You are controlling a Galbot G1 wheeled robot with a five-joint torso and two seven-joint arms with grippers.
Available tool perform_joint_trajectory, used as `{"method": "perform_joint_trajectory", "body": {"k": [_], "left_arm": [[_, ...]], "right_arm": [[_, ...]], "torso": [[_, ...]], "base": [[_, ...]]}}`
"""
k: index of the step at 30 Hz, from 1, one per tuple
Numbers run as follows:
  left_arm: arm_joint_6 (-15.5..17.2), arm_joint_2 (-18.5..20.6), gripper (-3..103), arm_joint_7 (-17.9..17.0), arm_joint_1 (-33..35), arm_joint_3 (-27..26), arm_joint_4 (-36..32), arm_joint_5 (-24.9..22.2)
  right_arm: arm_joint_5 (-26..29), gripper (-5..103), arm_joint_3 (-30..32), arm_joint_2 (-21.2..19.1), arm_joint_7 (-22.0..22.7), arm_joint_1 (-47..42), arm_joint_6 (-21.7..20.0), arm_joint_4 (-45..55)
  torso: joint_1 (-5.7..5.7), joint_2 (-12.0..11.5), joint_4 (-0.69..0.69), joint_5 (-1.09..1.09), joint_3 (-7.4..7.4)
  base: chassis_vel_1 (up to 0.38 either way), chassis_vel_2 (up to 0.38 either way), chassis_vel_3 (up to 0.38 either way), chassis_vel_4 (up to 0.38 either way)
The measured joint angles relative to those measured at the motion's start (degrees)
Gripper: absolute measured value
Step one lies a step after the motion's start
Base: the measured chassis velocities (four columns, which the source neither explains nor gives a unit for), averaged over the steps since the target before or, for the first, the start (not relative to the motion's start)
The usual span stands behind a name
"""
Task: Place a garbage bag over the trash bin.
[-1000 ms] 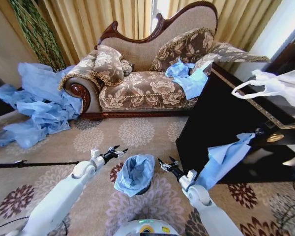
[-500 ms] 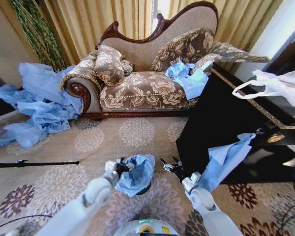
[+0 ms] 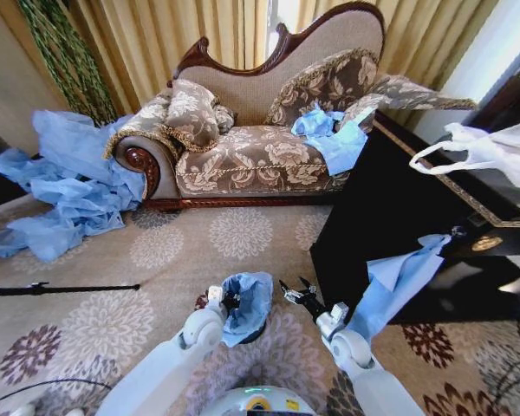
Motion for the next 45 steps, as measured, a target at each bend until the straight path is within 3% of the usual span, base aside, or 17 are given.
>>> {"method": "perform_joint_trajectory", "body": {"k": [3,10,27,40,45], "left_arm": [[-0.24,-1.17,7,0.56,-1.06,0.6,2.25,0.31],[-1.19,-4.38,0,1.69,-3.58,1.52,8.82,2.04],[-2.32,-12.04,0,5.8,-8.37,3.09,26.88,6.72],[-1.15,-14.26,0,8.38,-11.58,3.78,34.55,7.94],[-1.04,-14.36,0,8.41,-11.75,3.75,34.44,7.84]], "right_arm": [[0.13,100,0.05,0.05,0.01,0.24,-0.02,0.13],[0.62,100,-0.09,0.1,-0.04,0.43,-0.19,0.35],[1.36,100,0.03,-0.27,-0.95,0.84,-0.38,-0.44],[1.47,100,-1.3,-0.09,-1.26,1.29,-0.38,-0.45],[1.44,100,-1.44,-0.05,-1.26,1.31,-0.39,-0.19]], "torso": [[0.0,0.0,0.0,0.0,0.0],[0.0,0.0,0.0,0.0,0.0],[0.0,0.0,0.01,-0.01,0.0],[0.0,0.0,0.0,-0.01,0.0],[0.0,0.0,0.0,-0.01,0.0]], "base": [[0.0,0.0,0.0,0.0],[0.0,0.0,0.0,0.0],[0.0,0.0,0.0,0.0],[0.0,0.0,0.0,0.0],[0.0,0.0,0.0,0.0]]}}
